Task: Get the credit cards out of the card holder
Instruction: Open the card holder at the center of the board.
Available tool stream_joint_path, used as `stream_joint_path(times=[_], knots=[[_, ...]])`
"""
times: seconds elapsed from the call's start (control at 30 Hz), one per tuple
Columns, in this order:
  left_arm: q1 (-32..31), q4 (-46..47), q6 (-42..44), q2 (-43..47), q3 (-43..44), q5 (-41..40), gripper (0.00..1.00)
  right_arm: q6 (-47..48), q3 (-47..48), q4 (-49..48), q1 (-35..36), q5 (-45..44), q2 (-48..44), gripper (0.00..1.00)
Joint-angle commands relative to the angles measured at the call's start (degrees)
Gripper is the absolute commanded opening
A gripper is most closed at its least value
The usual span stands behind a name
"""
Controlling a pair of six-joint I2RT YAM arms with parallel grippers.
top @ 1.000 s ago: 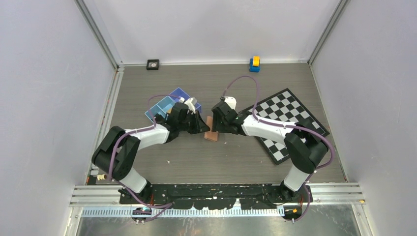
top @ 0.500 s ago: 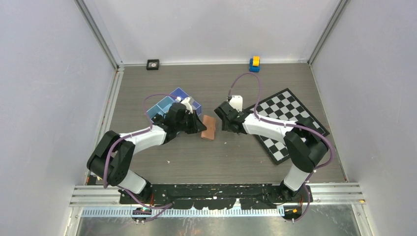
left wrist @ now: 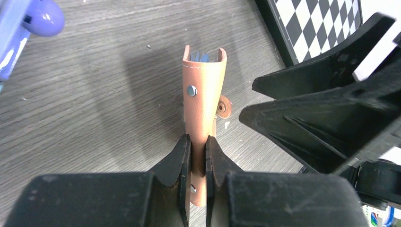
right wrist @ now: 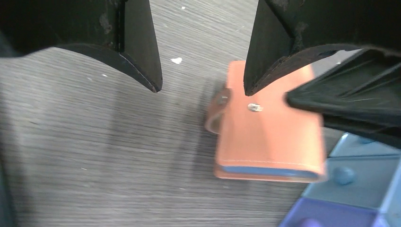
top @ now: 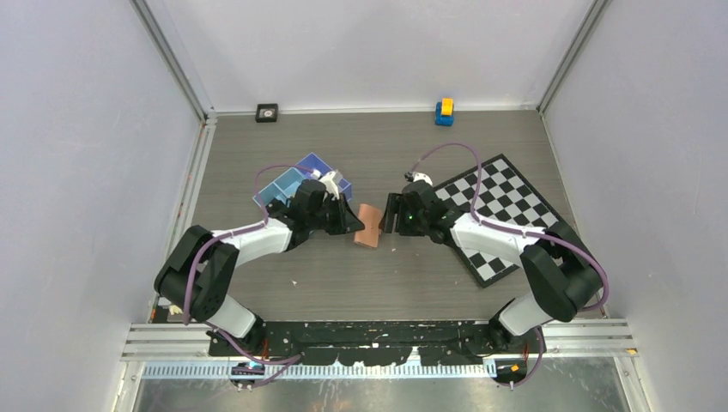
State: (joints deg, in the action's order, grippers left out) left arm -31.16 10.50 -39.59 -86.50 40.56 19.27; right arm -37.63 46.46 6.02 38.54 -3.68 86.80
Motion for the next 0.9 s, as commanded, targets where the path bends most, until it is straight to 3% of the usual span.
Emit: stream_joint_path(times=[0.0,0.1,0.33,0.57,0.73,0.87], knots=[[0.0,4.9,-0.4,-2.6,1.4,4.8,0.0,0.7,0.2,-8.7,0.3,7.3,-1.0,0.7],[0.0,5.3,-1.0,-4.1,2.0,6.1,0.0,0.5,1.4,-8.3,0.4,8.9,1.7,0.7],[0.0,2.7,-0.2,-3.6,2.5,3.6,0.0,-0.1,6.1,-1.5,0.3,7.6,8.0,0.54],[0.1,-0.5,0.9,-2.8,2.9,0.1,0.05,-0.4,7.3,1.2,0.2,5.4,8.9,0.31],[0.0,-3.2,1.6,-3.1,3.7,-1.6,0.12,-0.5,6.6,1.9,0.2,2.9,6.9,0.06],[0.0,-4.5,2.3,-2.3,3.8,-3.0,0.21,-0.6,5.5,0.8,0.2,1.9,5.0,0.01]])
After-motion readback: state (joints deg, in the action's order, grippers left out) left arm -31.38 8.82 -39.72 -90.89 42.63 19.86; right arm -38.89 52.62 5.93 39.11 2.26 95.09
